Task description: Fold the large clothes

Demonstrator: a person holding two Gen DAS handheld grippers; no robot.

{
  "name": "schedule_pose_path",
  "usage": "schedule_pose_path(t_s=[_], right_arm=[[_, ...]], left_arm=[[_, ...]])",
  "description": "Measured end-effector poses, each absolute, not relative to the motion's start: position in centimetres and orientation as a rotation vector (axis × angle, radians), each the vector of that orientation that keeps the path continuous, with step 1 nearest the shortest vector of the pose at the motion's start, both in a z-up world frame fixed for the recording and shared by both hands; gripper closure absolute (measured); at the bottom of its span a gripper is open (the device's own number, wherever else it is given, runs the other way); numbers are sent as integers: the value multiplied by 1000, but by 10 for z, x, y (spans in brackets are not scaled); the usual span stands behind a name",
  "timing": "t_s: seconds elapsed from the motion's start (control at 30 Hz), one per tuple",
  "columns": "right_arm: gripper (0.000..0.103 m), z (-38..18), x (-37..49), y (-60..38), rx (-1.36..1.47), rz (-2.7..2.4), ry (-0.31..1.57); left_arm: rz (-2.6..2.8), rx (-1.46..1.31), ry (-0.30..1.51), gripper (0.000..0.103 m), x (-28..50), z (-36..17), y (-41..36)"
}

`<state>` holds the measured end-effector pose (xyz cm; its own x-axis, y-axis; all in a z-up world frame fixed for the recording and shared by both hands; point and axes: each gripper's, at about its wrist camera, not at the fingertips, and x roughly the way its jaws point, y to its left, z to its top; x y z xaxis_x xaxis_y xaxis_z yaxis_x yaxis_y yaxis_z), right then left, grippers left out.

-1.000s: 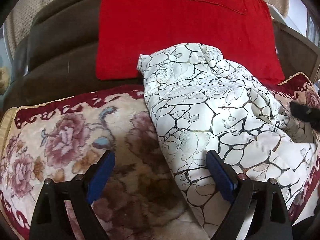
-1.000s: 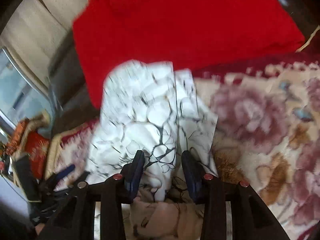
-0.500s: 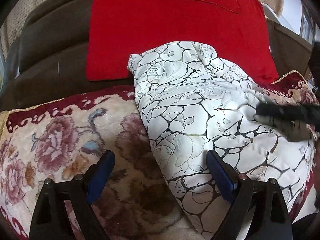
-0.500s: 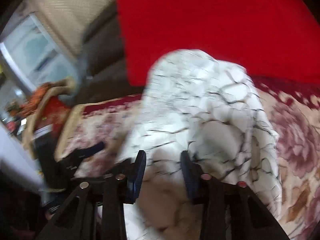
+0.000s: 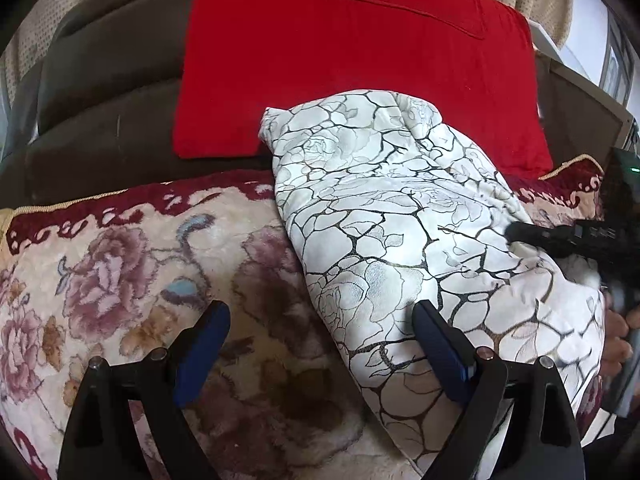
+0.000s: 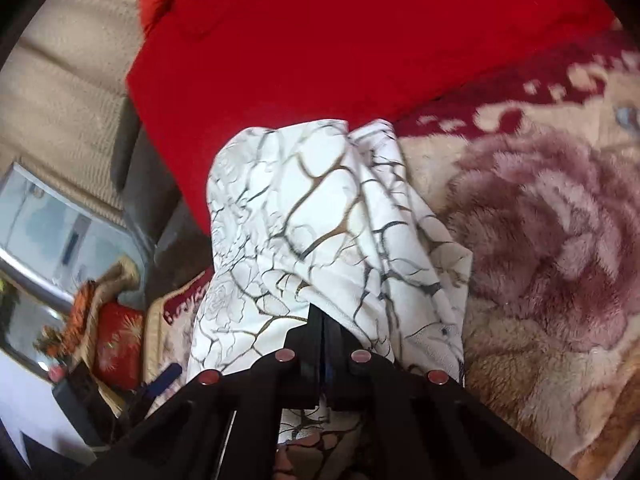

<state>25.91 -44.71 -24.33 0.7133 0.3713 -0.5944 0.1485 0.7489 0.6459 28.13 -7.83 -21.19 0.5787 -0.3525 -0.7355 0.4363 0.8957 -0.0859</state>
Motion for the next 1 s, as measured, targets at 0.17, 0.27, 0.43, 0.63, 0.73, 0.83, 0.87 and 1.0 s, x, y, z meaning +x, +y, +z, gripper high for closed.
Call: schedule_pose_path(t_s=[0.17, 0.27, 0.43, 0.63, 0.73, 0.83, 0.87, 1.0], right_arm=[[94, -198, 230, -424, 540, 81, 742], [94, -180, 204, -411, 463, 93, 694], [96, -229, 218, -416, 442, 55, 870], [96, -218, 214, -414, 396, 70, 856], [95, -202, 208, -405, 371, 106, 791], [93, -180, 196, -410, 402, 134, 689], [93, -176, 194, -414, 424, 130, 663], [60, -185, 207, -440, 546, 67, 685]], left_arm=[[-504, 58, 829, 11, 277, -201, -73], [-530, 104, 856, 10, 273, -207, -85], [-485, 208, 833, 10, 265, -221, -104], [-470, 203, 814, 10, 263, -215, -101], [-454, 240, 784, 10, 256, -212, -103], [-454, 233, 794, 10, 257, -211, -104], [-454, 232, 796, 10, 257, -210, -104], [-455, 250, 789, 10, 256, -209, -105]])
